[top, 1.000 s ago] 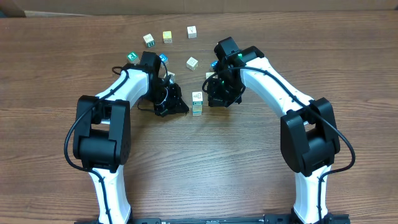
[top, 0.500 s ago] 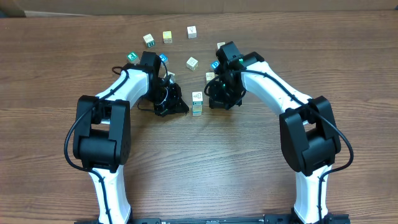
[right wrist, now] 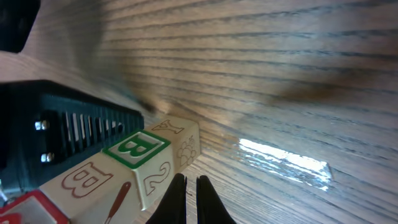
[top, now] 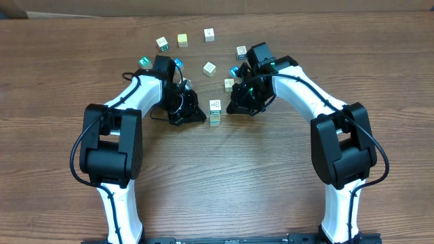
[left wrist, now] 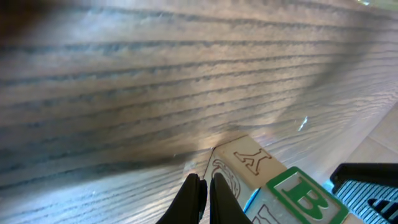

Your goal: Form a tower

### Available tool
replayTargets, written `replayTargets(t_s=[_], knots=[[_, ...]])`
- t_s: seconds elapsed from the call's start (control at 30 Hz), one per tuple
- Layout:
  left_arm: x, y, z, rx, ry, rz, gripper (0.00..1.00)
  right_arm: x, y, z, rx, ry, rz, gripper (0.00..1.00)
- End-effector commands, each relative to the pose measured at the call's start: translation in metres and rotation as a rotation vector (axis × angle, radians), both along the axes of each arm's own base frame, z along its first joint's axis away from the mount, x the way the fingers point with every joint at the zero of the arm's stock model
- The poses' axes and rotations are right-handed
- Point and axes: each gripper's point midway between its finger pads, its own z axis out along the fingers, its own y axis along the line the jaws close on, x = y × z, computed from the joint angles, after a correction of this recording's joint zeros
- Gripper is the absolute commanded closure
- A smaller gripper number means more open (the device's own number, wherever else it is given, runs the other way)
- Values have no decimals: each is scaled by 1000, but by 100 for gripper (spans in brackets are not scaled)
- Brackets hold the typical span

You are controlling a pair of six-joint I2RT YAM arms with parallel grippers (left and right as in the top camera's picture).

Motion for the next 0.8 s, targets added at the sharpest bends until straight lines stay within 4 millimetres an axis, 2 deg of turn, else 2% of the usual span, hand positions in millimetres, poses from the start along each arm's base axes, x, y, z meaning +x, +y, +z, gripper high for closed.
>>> replayTargets(t_s=[0.0,0.77], knots=[[-3,-3,-5,-18,-4,-26,96,-1,4,12,43,-28,32,96],[0,-14,-4,-27,-40,-56,96,-4,6,12,41,-31,54,96]])
